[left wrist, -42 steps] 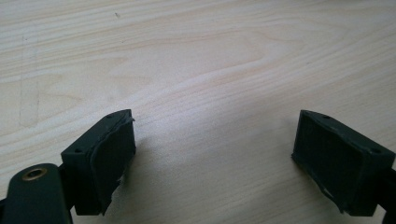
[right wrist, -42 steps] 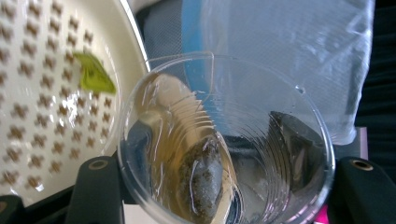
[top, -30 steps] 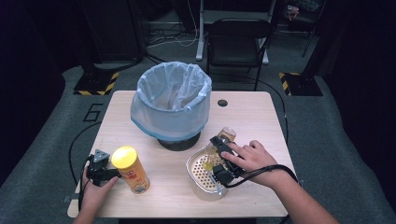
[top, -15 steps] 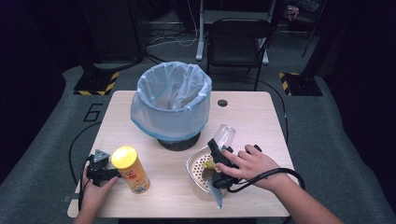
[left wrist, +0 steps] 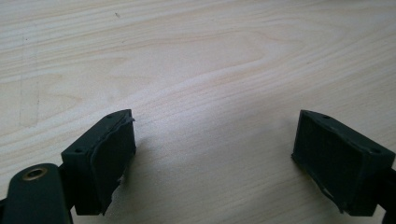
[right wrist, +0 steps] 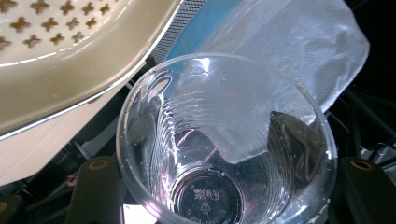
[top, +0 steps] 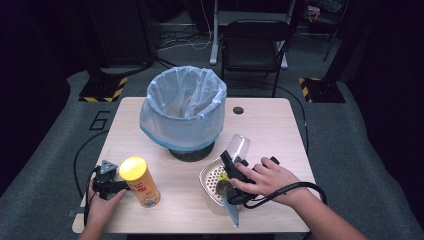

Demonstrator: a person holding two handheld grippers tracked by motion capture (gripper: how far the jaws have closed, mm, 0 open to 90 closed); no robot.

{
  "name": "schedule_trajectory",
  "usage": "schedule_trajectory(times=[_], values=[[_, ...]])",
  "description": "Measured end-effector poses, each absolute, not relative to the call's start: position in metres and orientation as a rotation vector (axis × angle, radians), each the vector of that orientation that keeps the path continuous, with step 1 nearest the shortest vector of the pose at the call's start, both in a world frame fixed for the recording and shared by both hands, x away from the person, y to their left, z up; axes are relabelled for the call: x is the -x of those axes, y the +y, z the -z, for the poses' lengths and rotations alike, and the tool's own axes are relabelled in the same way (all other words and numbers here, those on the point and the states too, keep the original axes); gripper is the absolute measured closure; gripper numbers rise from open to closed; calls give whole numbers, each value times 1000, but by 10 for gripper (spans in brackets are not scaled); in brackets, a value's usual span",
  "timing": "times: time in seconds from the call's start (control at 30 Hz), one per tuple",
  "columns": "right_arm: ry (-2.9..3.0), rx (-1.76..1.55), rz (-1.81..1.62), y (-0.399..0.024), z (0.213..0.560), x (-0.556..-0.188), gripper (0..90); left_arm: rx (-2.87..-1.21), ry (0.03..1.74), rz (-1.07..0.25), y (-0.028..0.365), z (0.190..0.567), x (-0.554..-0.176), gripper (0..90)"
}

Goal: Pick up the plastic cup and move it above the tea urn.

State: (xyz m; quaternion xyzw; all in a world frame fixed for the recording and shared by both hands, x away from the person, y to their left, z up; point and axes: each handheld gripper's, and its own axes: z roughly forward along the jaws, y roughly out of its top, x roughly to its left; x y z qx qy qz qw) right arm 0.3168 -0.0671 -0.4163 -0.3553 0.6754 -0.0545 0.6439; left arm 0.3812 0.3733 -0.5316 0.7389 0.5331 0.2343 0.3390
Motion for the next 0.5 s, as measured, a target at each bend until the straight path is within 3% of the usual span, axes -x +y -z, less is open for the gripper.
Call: schedule_trajectory(times=[0.5], values=[[1542, 785, 63, -67, 416, -314, 359, -1926, 1387, -611, 373, 532, -381, 127]])
